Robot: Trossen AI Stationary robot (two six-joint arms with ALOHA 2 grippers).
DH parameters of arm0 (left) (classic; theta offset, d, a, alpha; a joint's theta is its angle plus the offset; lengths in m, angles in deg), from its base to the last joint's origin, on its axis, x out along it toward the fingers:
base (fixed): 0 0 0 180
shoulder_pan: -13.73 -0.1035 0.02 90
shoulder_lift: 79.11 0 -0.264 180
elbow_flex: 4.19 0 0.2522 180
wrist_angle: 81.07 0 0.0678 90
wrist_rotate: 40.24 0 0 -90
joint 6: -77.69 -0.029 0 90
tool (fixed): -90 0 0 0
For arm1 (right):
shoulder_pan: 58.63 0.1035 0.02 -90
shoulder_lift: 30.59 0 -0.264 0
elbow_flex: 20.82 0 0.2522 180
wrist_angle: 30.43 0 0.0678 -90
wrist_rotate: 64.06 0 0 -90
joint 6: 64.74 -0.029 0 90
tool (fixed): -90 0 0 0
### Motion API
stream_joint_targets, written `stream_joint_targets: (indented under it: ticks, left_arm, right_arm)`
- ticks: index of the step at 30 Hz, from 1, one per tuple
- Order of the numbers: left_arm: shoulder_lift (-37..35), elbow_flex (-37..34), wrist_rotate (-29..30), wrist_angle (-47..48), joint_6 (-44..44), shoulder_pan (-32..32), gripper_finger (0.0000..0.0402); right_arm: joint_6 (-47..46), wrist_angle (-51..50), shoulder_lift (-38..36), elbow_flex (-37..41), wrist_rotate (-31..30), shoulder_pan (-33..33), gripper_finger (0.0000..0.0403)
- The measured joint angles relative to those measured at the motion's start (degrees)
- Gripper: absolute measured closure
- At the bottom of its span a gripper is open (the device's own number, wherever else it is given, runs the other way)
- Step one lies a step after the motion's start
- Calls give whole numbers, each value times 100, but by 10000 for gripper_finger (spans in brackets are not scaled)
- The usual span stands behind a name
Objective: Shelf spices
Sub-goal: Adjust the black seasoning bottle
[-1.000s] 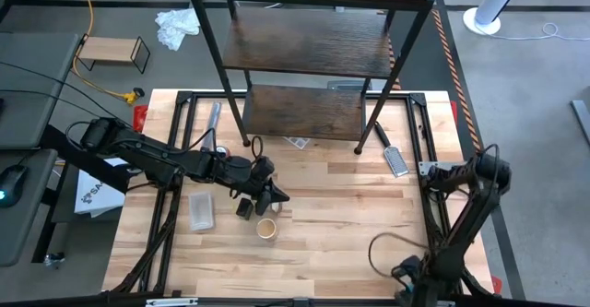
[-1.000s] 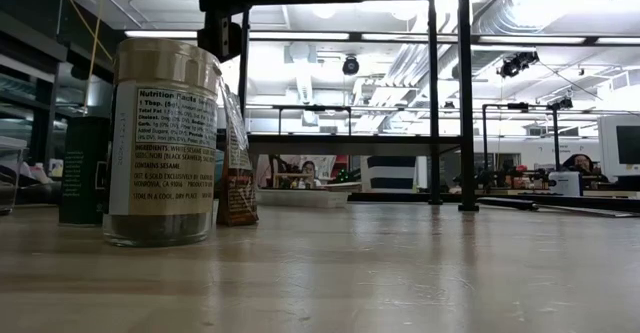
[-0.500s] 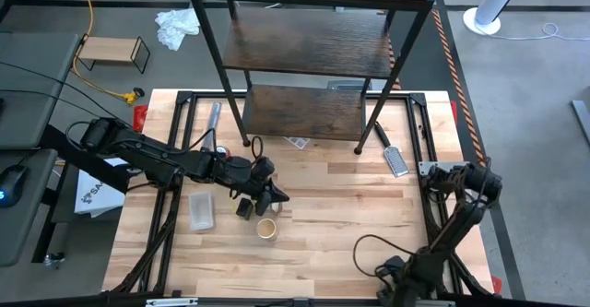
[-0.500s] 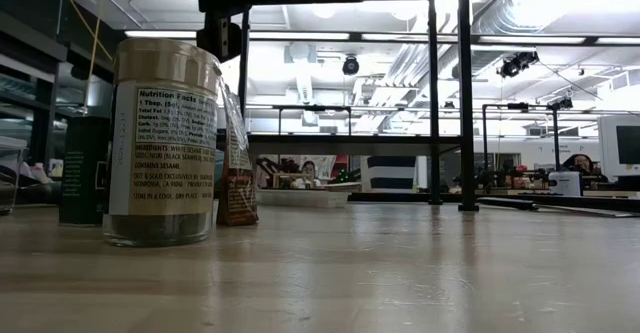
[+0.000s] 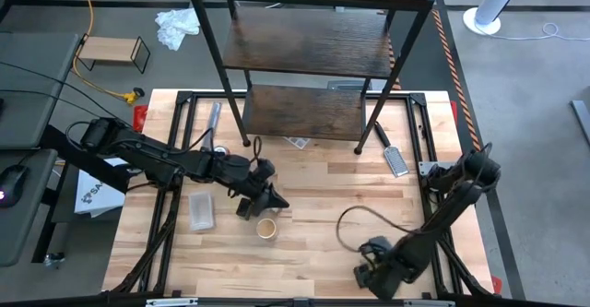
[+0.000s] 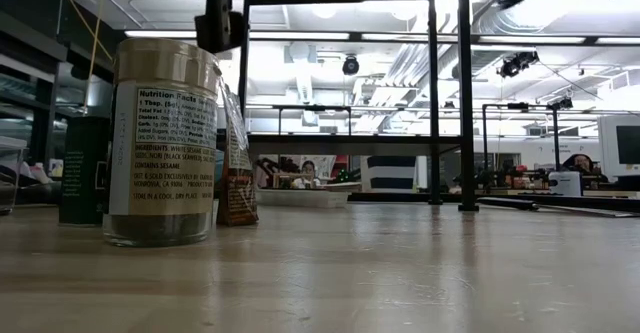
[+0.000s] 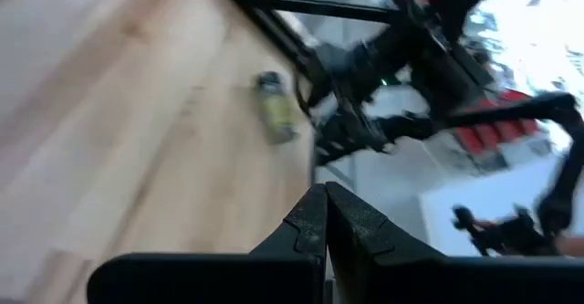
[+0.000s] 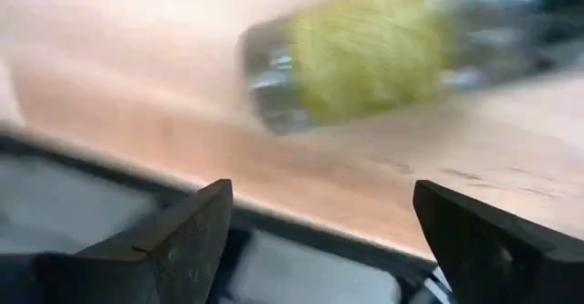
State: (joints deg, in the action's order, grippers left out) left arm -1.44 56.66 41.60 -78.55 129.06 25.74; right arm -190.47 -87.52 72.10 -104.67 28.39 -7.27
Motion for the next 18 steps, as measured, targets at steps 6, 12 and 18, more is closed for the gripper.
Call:
stream_joint_targets:
  ticks: [6,12,18]
  left_arm:
    - [-4,0,-78,-310,-19,2,402]
    - [-2,0,-775,-327,-11,-133,402]
    - [-32,0,-919,-385,78,-166,402]
  right_arm:
    - [-619,-1129,-2,-336,-279,47,67]
    - [-686,-865,10,-293,-696,-502,67]
    - [1652,-685,-229,-293,-1105,-1088,67]
